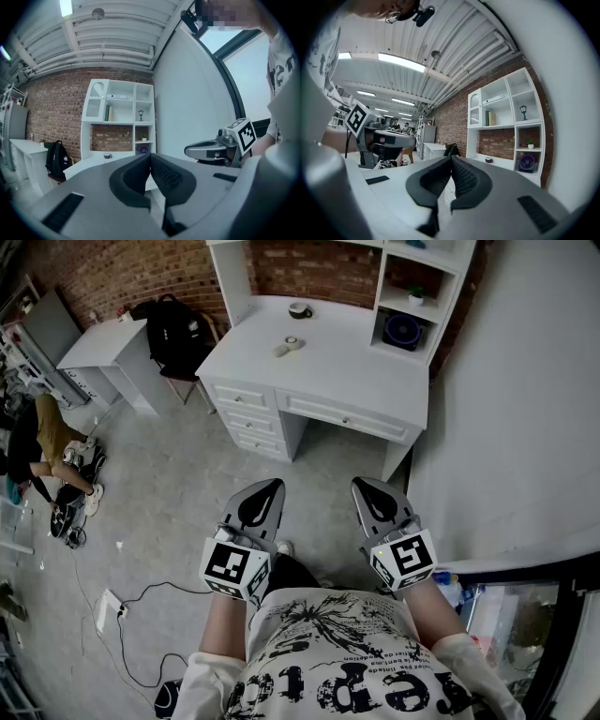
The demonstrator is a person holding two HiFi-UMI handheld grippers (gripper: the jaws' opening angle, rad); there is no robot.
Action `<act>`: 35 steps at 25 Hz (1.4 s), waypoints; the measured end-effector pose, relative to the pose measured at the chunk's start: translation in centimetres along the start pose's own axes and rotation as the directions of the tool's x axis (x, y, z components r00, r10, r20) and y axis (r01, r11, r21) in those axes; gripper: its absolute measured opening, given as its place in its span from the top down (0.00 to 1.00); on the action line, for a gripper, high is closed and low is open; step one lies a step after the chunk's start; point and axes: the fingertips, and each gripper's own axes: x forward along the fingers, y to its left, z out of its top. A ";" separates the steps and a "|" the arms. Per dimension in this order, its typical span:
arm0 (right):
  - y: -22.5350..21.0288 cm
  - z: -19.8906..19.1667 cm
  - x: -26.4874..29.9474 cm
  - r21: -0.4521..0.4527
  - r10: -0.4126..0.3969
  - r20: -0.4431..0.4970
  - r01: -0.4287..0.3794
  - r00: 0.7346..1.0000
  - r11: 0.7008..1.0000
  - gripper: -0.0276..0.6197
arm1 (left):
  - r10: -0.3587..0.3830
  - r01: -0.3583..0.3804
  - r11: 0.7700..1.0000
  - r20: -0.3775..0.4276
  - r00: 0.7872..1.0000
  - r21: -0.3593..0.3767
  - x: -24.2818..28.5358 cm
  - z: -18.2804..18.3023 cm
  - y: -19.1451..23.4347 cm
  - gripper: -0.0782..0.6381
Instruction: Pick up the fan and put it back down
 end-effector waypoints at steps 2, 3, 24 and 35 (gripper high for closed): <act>-0.2 0.2 0.1 0.006 -0.006 0.003 0.006 1.000 1.000 0.94 | 0.006 -0.006 1.000 0.006 1.000 -0.006 -0.1 0.2 0.1 0.87; -0.3 0.2 0.2 0.010 -0.009 0.004 0.009 1.000 1.000 0.94 | 0.008 -0.008 1.000 0.009 1.000 -0.009 -0.1 0.3 0.2 0.87; -5.6 -0.6 4.0 0.061 -0.087 -0.015 0.088 0.996 0.994 0.93 | 0.067 -0.066 0.998 0.063 0.996 -0.024 6.0 1.0 4.4 0.35; -8.8 -1.3 19.7 0.069 -0.128 -0.065 0.132 0.990 0.989 0.93 | -0.009 0.011 0.998 0.036 0.999 -0.061 14.0 -0.6 18.5 0.35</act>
